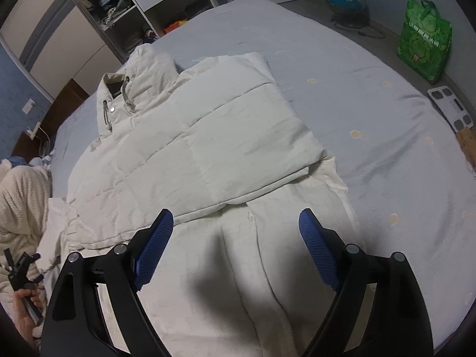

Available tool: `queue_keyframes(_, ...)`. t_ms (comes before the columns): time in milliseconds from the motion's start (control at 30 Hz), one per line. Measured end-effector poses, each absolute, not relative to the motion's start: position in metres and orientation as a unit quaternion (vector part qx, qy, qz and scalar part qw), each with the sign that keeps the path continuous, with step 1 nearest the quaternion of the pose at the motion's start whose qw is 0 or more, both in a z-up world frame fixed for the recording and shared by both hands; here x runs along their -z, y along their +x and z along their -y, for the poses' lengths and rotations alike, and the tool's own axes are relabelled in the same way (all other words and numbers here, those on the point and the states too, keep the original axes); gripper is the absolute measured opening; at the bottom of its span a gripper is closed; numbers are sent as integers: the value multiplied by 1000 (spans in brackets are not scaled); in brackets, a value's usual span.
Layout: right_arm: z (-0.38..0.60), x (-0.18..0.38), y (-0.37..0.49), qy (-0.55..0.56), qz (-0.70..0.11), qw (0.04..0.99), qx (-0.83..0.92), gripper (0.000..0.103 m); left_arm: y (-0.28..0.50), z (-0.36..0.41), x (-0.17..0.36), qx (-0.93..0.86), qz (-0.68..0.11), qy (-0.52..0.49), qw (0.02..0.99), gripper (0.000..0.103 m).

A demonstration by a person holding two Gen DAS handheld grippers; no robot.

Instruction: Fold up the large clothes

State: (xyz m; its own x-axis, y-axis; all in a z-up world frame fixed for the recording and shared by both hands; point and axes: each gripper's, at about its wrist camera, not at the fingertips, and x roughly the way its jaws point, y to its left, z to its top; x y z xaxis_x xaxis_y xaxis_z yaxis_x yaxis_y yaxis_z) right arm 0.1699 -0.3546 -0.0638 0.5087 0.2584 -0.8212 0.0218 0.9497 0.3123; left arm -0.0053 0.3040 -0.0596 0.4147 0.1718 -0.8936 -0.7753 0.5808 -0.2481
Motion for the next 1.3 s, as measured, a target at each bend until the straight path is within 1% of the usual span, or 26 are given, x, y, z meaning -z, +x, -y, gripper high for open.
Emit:
queue_keyframes(400, 344, 69, 171, 113, -504, 854, -64, 82, -19, -339, 75, -334, -410, -384, 757, 96)
queue_keyframes(467, 343, 69, 170, 111, -504, 854, -65, 82, -20, -345, 79, -328, -400, -396, 758, 92)
queue_keyframes(533, 342, 69, 169, 111, -504, 854, -65, 82, -18, -348, 80, -314, -390, -407, 764, 82)
queue_keyframes(567, 341, 68, 168, 111, -505, 854, -65, 82, -17, -349, 81, -303, -384, -411, 769, 79)
queue_keyframes(733, 343, 54, 157, 118, -491, 859, -82, 82, -10, -357, 94, -292, -387, -432, 760, 77)
queue_keyframes(867, 349, 38, 144, 126, -473, 867, -95, 82, -15, -366, 100, -292, -360, -469, 752, 75)
queue_keyframes(900, 350, 36, 142, 127, -472, 867, -95, 82, -15, -366, 99, -293, -357, -468, 753, 66)
queue_keyframes(933, 352, 35, 141, 128, -472, 867, -94, 82, -14, -366, 99, -297, -358, -463, 755, 51)
queue_keyframes(967, 353, 36, 141, 130, -474, 866, -94, 82, -14, -366, 98, -303, -363, -457, 753, 41)
queue_keyframes(1000, 354, 36, 141, 132, -476, 864, -93, 82, -15, -366, 97, -306, -362, -457, 753, 19)
queue_keyframes(1033, 355, 38, 143, 137, -481, 861, -92, 82, -17, -368, 96, -306, -355, -464, 752, 12)
queue_keyframes(1067, 356, 40, 145, 142, -485, 858, -91, 82, -20, -369, 94, -305, -346, -472, 751, 9)
queue_keyframes(1100, 357, 42, 145, 146, -487, 856, -90, 82, -23, -368, 91, -305, -336, -479, 752, 3)
queue_keyframes(1133, 358, 44, 146, 153, -488, 854, -89, 82, -25, -368, 86, -305, -327, -481, 754, 1)
queue_keyframes(1300, 361, 47, 148, 172, -489, 850, -90, 82, -24, -360, 56, -300, -294, -465, 779, 0)
